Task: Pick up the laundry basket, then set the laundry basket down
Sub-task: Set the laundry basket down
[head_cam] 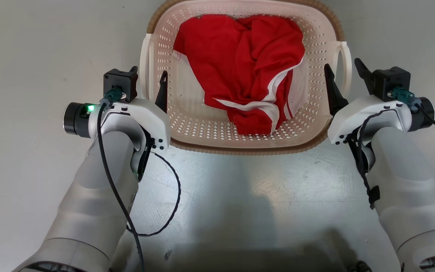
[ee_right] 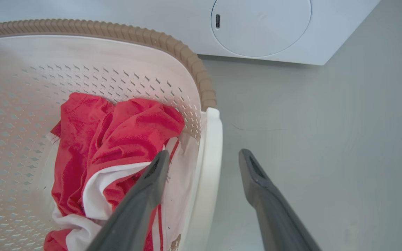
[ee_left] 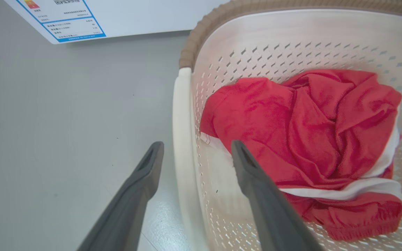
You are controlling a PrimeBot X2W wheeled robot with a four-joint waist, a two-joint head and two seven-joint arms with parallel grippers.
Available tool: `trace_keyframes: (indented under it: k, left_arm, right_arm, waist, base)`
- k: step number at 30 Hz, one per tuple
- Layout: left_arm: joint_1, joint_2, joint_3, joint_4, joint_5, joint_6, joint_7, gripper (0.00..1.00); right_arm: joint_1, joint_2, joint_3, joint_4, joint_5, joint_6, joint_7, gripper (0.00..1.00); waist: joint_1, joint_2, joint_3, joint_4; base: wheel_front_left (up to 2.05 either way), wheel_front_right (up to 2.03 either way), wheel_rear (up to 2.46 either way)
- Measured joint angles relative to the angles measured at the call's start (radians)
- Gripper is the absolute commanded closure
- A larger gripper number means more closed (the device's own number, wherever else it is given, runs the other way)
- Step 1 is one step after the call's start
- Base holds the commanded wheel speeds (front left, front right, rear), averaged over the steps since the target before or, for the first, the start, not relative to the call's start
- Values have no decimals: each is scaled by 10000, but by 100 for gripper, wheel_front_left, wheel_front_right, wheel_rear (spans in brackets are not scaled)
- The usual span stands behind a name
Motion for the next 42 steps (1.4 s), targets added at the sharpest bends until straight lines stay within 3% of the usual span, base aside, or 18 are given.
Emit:
trace_keyframes:
  k: [17, 29, 42]
  left_arm:
    - [1032, -56, 828, -984, 90, 96, 0, 0]
    - [2909, -88, 1893, -3003, 190, -23, 2, 0]
    - [5222, -79, 2127, -4433, 184, -180, 2, 0]
  right_arm:
    - [1062, 6, 374, -922, 828, 0, -2, 0]
    - [2485, 35, 336, -2408, 671, 0, -2, 0]
    - [4769, 94, 44, -4343, 56, 0, -2, 0]
  waist:
    - [0, 0, -1731, -43]
    - [0, 1, -3855, -140]
    - [0, 0, -6323, 25]
  base:
    - [0, 0, 0]
    - [0, 0, 0]
    - [0, 0, 0]
